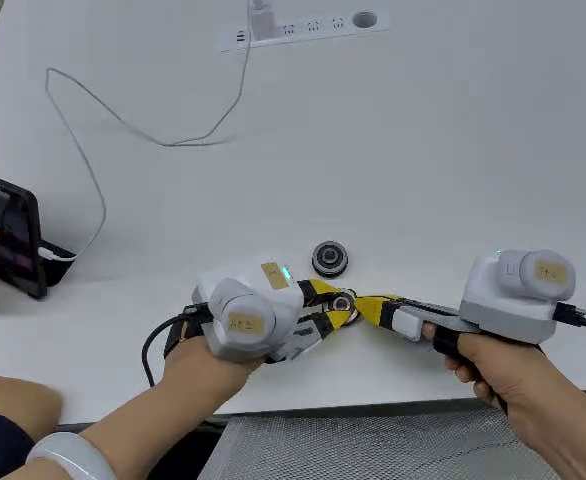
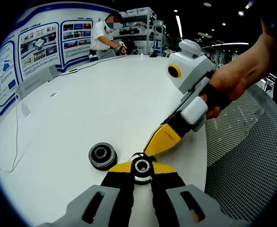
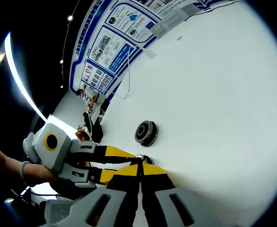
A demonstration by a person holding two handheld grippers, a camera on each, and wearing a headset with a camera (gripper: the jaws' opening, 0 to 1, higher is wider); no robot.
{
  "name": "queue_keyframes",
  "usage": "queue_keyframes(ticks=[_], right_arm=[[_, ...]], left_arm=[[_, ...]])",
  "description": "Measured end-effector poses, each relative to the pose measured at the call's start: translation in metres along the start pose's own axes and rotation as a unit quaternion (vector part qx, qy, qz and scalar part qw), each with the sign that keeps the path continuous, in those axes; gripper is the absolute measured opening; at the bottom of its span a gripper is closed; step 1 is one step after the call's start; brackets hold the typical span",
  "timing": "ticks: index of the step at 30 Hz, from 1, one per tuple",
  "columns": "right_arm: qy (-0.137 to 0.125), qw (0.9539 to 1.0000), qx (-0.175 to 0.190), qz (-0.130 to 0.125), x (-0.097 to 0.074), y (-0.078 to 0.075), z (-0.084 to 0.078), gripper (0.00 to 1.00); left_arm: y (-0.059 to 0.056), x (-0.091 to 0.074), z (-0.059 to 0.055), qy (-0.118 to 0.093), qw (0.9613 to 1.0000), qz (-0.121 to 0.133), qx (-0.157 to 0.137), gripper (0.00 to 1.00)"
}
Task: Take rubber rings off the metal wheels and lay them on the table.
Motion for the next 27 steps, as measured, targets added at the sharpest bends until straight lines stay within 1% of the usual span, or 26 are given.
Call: queue_keyframes(ticks=[9,16,17,18,25,27], right_arm=[[0.001,0.9999,0.007,0.007,0.0,0.003,0.001,0.01],[0.003,0.9996,0.013,0.024,0.001,0.01,0.001,0.01],[0.004,0.9994,0.017,0.032,0.002,0.013,0.0,0.01],[0.003,0.9993,0.017,0.033,0.002,0.015,0.0,0.01],[0.003,0.9993,0.017,0.034,0.0,0.017,0.001,0.01],[0.002,0.9994,0.017,0.031,0.0,0.016,0.001,0.01]], left_arm=[[0.0,0.0,0.001,0.0,1.0,0.0,0.001,0.13],[-0.001,0.0,0.001,0.0,1.0,-0.001,0.002,0.13],[-0.001,0.0,0.001,0.0,1.0,-0.001,0.002,0.13],[-0.001,0.0,0.001,0.0,1.0,-0.001,0.002,0.13],[0.0,0.0,0.0,-0.001,1.0,-0.002,0.005,0.13],[-0.001,0.0,0.001,-0.003,1.0,-0.004,0.005,0.13]])
Point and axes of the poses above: the centre of the closed fingertips' face, and the gripper's own axes: x roughly forward along the fingers, y roughly to its left, z roughly out of its top, the point moved 7 cm from there along -x, roughly backward along the fingers, and after that the axes turned 6 degrees about -y, right-handed, at the moved point
